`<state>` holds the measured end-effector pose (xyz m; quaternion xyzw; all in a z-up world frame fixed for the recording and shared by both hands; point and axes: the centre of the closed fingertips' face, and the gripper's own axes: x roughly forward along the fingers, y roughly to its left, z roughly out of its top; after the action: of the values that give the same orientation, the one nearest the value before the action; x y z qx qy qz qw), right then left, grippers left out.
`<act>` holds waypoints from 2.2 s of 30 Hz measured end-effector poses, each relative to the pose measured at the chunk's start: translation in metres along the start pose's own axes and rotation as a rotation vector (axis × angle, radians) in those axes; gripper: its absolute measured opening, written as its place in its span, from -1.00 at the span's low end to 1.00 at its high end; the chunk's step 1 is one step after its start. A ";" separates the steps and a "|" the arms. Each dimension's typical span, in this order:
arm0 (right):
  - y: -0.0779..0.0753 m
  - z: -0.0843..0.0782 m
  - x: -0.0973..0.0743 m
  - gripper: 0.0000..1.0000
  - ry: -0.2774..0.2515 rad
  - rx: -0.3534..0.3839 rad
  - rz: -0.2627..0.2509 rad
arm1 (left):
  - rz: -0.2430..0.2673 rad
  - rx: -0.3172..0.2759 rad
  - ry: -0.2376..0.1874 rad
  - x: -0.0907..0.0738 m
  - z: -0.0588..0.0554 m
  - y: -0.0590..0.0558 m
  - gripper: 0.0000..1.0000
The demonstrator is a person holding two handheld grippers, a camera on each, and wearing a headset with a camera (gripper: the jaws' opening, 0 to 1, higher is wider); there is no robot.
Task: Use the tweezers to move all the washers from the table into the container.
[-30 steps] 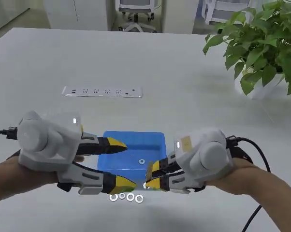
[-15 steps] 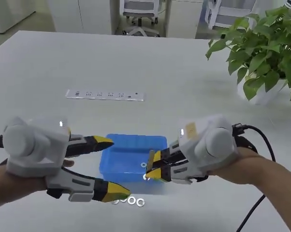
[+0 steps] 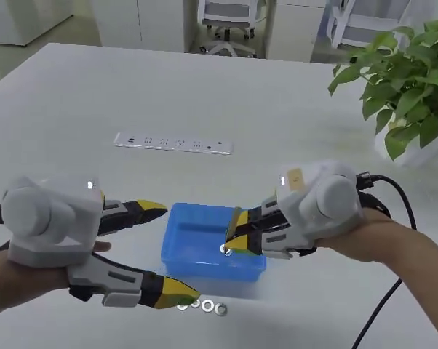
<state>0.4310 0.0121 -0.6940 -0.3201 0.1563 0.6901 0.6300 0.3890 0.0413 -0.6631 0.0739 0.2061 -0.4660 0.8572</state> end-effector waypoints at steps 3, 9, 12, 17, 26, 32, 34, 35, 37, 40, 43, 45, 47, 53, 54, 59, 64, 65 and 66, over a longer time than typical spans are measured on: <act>-0.004 -0.001 0.005 -0.82 0.001 -0.008 0.006 | 0.007 -0.007 0.000 -0.002 -0.002 0.002 0.86; -0.011 -0.005 0.015 -0.82 0.002 -0.021 0.016 | 0.033 -0.022 -0.011 -0.006 -0.003 0.007 0.97; -0.016 -0.010 0.020 -0.81 0.006 -0.025 0.014 | 0.038 -0.026 -0.008 -0.006 -0.004 0.008 0.97; -0.021 -0.017 0.028 -0.81 0.013 -0.026 0.016 | 0.041 -0.031 -0.011 -0.006 -0.004 0.011 0.98; -0.023 -0.030 0.041 -0.81 0.020 -0.005 0.033 | 0.051 -0.026 -0.016 0.001 -0.003 0.021 0.85; -0.020 -0.038 0.048 -0.81 0.029 0.005 0.053 | 0.028 -0.019 0.008 0.010 -0.009 0.023 0.65; -0.019 -0.040 0.049 -0.81 0.031 0.008 0.058 | 0.027 -0.011 0.015 0.013 -0.010 0.025 0.56; -0.019 -0.040 0.050 -0.81 0.031 0.008 0.059 | 0.028 -0.006 0.017 0.014 -0.011 0.026 0.51; -0.019 -0.042 0.051 -0.81 0.032 0.009 0.060 | 0.029 -0.001 0.026 0.019 -0.009 0.026 0.42; -0.018 -0.045 0.052 -0.81 0.033 0.019 0.066 | 0.032 0.010 0.035 0.024 -0.009 0.031 0.26; -0.016 -0.047 0.054 -0.81 0.035 0.021 0.069 | 0.036 0.025 0.043 0.030 -0.009 0.038 0.11; -0.016 -0.049 0.055 -0.81 0.037 0.023 0.071 | 0.039 0.044 0.044 0.034 -0.007 0.041 0.02; -0.015 -0.050 0.055 -0.81 0.041 0.020 0.071 | 0.044 0.063 0.048 0.036 -0.006 0.045 -0.13; -0.016 -0.050 0.054 -0.81 0.034 0.026 0.069 | 0.022 0.082 0.043 0.044 -0.002 0.048 -0.36; -0.015 -0.050 0.054 -0.81 0.034 0.025 0.069 | 0.015 0.096 0.043 0.046 -0.001 0.048 -0.40; -0.015 -0.051 0.054 -0.81 0.033 0.022 0.070 | -0.013 0.125 0.037 0.056 0.004 0.045 -0.52; -0.015 -0.051 0.054 -0.80 0.036 0.012 0.073 | -0.033 0.151 0.034 0.066 0.010 0.040 -0.61; -0.015 -0.051 0.054 -0.80 0.036 0.011 0.073 | -0.040 0.161 0.029 0.068 0.011 0.039 -0.65; -0.014 -0.051 0.054 -0.80 0.037 0.009 0.073 | -0.046 0.162 0.026 0.069 0.012 0.038 -0.67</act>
<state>0.4573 0.0246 -0.7635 -0.3239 0.1825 0.7060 0.6027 0.4572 0.0052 -0.6838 0.1442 0.1806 -0.4997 0.8348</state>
